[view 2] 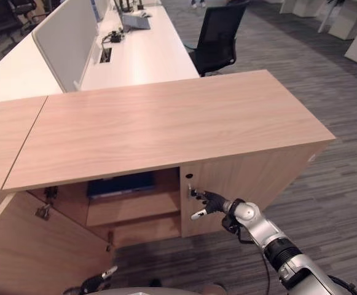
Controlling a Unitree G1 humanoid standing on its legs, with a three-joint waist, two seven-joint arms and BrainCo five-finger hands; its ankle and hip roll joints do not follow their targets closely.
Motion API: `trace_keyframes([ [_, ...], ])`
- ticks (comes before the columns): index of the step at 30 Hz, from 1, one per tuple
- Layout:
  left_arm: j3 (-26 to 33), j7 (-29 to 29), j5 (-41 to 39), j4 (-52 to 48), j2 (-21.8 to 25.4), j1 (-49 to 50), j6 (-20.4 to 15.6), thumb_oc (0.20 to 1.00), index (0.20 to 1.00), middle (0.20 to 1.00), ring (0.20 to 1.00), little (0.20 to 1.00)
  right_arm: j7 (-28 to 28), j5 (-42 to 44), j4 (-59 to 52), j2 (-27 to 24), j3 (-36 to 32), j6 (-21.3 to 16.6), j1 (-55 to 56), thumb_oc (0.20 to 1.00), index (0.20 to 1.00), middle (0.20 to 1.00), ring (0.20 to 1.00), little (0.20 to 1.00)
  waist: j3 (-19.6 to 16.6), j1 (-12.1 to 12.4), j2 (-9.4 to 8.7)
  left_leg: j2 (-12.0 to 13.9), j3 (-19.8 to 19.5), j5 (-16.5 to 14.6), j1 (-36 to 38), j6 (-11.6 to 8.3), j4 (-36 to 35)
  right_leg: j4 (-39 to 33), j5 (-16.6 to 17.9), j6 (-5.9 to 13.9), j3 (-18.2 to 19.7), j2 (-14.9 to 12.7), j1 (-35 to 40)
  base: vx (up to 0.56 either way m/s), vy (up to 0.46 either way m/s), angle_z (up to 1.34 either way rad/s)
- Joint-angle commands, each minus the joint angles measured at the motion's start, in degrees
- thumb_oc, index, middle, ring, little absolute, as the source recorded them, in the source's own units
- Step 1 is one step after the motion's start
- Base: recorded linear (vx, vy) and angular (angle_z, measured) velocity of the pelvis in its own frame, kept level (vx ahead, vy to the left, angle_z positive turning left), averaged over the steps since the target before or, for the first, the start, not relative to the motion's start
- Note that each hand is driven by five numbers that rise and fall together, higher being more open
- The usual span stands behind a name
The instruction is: Put the empty folder in the office cabinet
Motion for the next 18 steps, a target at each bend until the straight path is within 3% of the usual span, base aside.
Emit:
trace_keyframes([
  [1, -0.91, 0.46, 0.64, -4.17, 1.51, 4.38, -1.34, 1.0, 1.0, 1.0, 1.0, 1.0, -0.42, 3.73, -0.94, 3.79, -0.73, -3.62, -3.41, 1.0, 1.0, 1.0, 1.0, 1.0, -0.56, 4.21, -3.01, -5.64, -0.89, -3.12, 2.51, 1.15, -1.76, -0.18, 3.89, 1.26, -14.16, -9.63, 1.06, 0.14, -0.236, 2.43],
  [5, 0.36, 1.0, -1.07, -3.03, 1.58, 5.23, -1.18, 1.0, 1.0, 1.0, 1.0, 1.0, -1.17, 4.28, 0.12, 2.55, -2.3, -3.64, -2.91, 1.0, 1.0, 1.0, 1.0, 1.0, -1.11, 5.08, -4.11, -3.27, -3.4, -3.31, 2.19, -0.96, -0.19, -1.79, 2.48, -0.18, -16.15, -6.97, 3.17, 0.12, -0.355, 0.7],
  [9, -1.16, 0.38, -3.95, -3.91, 0.77, 6.29, -0.8, 1.0, 1.0, 1.0, 1.0, 1.0, -2.08, 6.4, 1.97, 1.63, -3.08, -4.43, -2.49, 1.0, 1.0, 1.0, 1.0, 1.0, -1.52, 5.69, -5.51, 1.54, -8.16, -2.64, 1.13, -4.75, 1.38, -3.16, -0.17, -3.62, -20.37, -2.63, 5.81, 0.08, -0.408, 0.51],
  [11, -1.63, 0.38, -4.44, -4.28, 0.55, 6.27, -0.65, 1.0, 1.0, 1.0, 1.0, 1.0, -2.32, 6.65, 2.69, 1.63, -2.84, -4.61, -2.64, 1.0, 1.0, 1.0, 1.0, 1.0, -1.42, 5.69, -5.68, 2.16, -8.84, -2.54, 0.72, -5.27, 1.89, -3.15, -0.48, -4.07, -21.06, -2.03, 6.1, 0.01, -0.335, 0.73],
  [12, -3.2, -0.03, -5.29, -6.19, 0.12, 6.62, -0.21, 1.0, 1.0, 1.0, 1.0, 1.0, -2.38, 6.16, 3.68, 1.15, -2.31, -4.52, -2.12, 1.0, 1.0, 1.0, 1.0, 1.0, -0.23, 5.77, -5.86, 3.31, -9.45, -1.68, -1.13, -6.68, 3.8, -2.6, -1.7, -5.34, -23.5, -0.71, 6.74, -0.05, -0.302, 0.72],
  [18, -3.81, -0.27, -4.4, -6.6, 0.11, 7.97, 0.37, 1.0, 1.0, 1.0, 1.0, 1.0, -1.96, 0.41, 7.8, -0.32, -0.92, -3.61, -0.99, 1.0, 1.0, 1.0, 1.0, 1.0, 1.47, 5.67, -5.14, 5.79, -4.72, 0.87, -3.37, -7.98, 3.86, -2.86, -3.03, -6.83, -28.01, 0.66, 8.46, -0.04, -0.164, 0.66],
])
